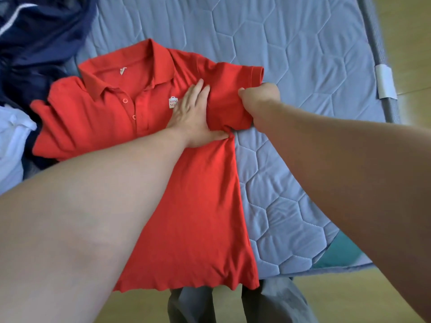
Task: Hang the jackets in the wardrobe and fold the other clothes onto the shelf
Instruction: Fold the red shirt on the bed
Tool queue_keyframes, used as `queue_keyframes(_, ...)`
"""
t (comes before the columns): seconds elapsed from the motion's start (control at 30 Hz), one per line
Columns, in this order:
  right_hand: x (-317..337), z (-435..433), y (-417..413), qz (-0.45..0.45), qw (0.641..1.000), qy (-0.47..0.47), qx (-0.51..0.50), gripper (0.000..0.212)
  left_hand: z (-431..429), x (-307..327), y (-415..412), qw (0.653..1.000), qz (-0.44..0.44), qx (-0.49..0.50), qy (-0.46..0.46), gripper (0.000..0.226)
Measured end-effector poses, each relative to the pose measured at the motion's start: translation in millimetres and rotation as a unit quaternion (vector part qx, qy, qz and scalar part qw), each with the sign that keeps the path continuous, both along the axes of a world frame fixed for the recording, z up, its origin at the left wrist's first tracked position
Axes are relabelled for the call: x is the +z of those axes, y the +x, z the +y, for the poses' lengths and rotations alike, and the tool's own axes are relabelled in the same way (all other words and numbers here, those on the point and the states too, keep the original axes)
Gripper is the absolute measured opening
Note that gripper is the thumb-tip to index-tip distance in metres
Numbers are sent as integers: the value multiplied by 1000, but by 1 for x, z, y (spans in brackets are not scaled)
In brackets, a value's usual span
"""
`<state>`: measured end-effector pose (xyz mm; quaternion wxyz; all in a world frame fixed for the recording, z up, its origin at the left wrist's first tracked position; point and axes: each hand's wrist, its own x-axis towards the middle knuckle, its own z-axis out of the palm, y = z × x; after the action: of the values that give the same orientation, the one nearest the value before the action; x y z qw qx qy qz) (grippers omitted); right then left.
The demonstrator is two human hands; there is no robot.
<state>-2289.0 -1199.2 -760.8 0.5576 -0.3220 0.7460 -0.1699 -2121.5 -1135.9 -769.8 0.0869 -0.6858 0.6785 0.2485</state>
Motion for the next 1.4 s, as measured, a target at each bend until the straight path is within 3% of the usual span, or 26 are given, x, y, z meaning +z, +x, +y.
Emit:
queue_keyframes(0.1, 0, 4, 1, 29, 998, -43, 21, 26, -11, -6, -2, 1000, -27, 0, -5, 154)
queue_keyframes(0.23, 10, 11, 10, 37, 990, -126, 59, 13, -22, -17, -12, 996, -82, -1, 23, 163)
queue_keyframes(0.37, 22, 28, 25, 24, 970, -192, 150, 7, -23, -24, -8, 994, -99, -30, 30, 156)
queue_keyframes(0.5, 33, 46, 42, 63, 938, -261, 220, 26, -25, -15, 12, 998, -25, -48, 12, 134)
queue_keyframes(0.57, 36, 54, 53, 88, 912, -293, 272, 37, -17, -5, 29, 996, -20, -87, -28, 112)
queue_keyframes(0.67, 33, 70, 75, 111, 874, -287, 376, 57, 23, 13, 70, 990, -37, -34, -133, 90)
queue_keyframes(0.73, 25, 81, 86, 139, 830, -228, 489, 69, 55, 23, 103, 974, -114, 22, -192, 66)
queue_keyframes(0.8, 17, 91, 96, 182, 756, -125, 616, 81, 77, 32, 138, 954, -156, 116, -229, 42)
queue_keyframes(0.83, 14, 95, 102, 201, 723, -84, 655, 83, 84, 37, 156, 942, -165, 173, -237, 37)
queue_keyframes(0.87, 13, 99, 109, 221, 713, -63, 663, 83, 90, 43, 174, 927, -170, 229, -242, 34)
queue_keyframes(1.0, 18, 111, 145, 291, 759, -121, 569, 55, 103, 57, 237, 849, -181, 439, -231, 35)
queue_keyframes(1.07, 24, 119, 164, 311, 742, -193, 561, 45, 105, 56, 265, 825, -141, 517, -178, 43)
queue_keyframes(1.17, 28, 126, 202, 306, 704, -261, 586, 40, 105, 48, 296, 830, -56, 546, -102, 64)
queue_keyframes(1.3, 27, 131, 256, 248, 675, -285, 634, 67, 99, 43, 314, 851, -39, 520, -58, 85)
queue_keyframes(1.4, 20, 139, 297, 230, 668, -280, 650, 93, 101, 35, 328, 848, 37, 526, -43, 88)
